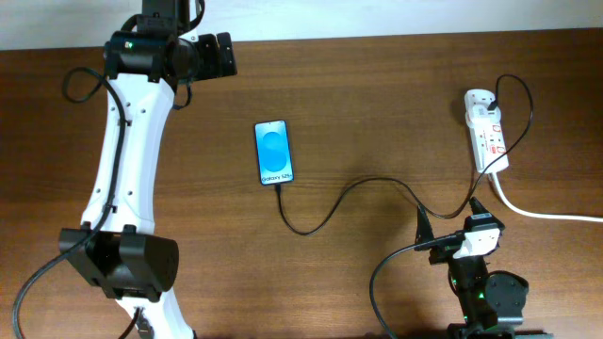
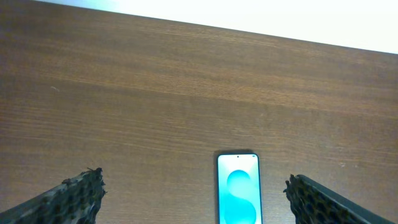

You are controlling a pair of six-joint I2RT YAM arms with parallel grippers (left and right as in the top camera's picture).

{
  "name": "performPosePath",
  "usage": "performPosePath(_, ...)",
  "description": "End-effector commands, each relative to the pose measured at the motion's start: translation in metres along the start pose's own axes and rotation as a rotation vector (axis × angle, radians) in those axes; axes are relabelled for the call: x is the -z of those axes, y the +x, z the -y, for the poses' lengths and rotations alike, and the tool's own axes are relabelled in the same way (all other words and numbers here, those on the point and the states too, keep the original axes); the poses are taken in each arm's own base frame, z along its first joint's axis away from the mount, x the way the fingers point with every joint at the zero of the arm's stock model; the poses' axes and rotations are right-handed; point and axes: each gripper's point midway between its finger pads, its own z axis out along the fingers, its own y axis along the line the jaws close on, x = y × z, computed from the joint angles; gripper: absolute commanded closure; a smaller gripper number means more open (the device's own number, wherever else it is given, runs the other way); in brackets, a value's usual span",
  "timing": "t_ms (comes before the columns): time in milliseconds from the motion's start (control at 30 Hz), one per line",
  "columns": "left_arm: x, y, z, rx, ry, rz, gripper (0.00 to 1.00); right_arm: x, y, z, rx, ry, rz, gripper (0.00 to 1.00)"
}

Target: Plug charger to phone and switch on socket

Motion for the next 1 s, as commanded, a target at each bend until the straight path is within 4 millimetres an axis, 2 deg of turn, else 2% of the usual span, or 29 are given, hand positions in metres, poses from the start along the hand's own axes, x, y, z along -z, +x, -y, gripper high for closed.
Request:
performPosePath(0, -0.004, 0.002, -0.001, 0.001, -0.009, -0.009, 0.01, 0.000, 0.002, 0.002, -0.004, 0.012, -0.001, 0.02)
performPosePath(600, -0.007, 0.006, 0.000, -0.003, -0.010, -0.019, 0.01, 0.000, 0.002, 0.002, -0.004, 0.012, -0.001, 0.02)
performPosePath(667, -0.002, 0.007, 0.001, -0.004, -0.007, -0.015, 0.01, 0.000, 0.002, 0.002, -0.004, 0.012, -0.001, 0.02)
performPosePath(800, 0.033, 0.023, -0.004, -0.004, -0.004, -0.004, 0.01, 0.000, 0.002, 0.002, -0.004, 0.012, -0.001, 0.02)
performPosePath(833, 0.049, 0.035, -0.009, -0.005, -0.009, -0.001, 0.01, 0.000, 0.002, 0.002, -0.004, 0.012, -0.001, 0.02)
performPosePath(900, 0.077, 0.053, -0.032, -0.004, -0.105, 0.029, 0.01, 0.000, 0.002, 0.002, -0.004, 0.012, -0.001, 0.02)
performPosePath(967, 0.107, 0.070, -0.042, 0.000, -0.124, 0.062, 0.01, 0.000, 0.002, 0.002, -0.004, 0.012, -0.001, 0.02)
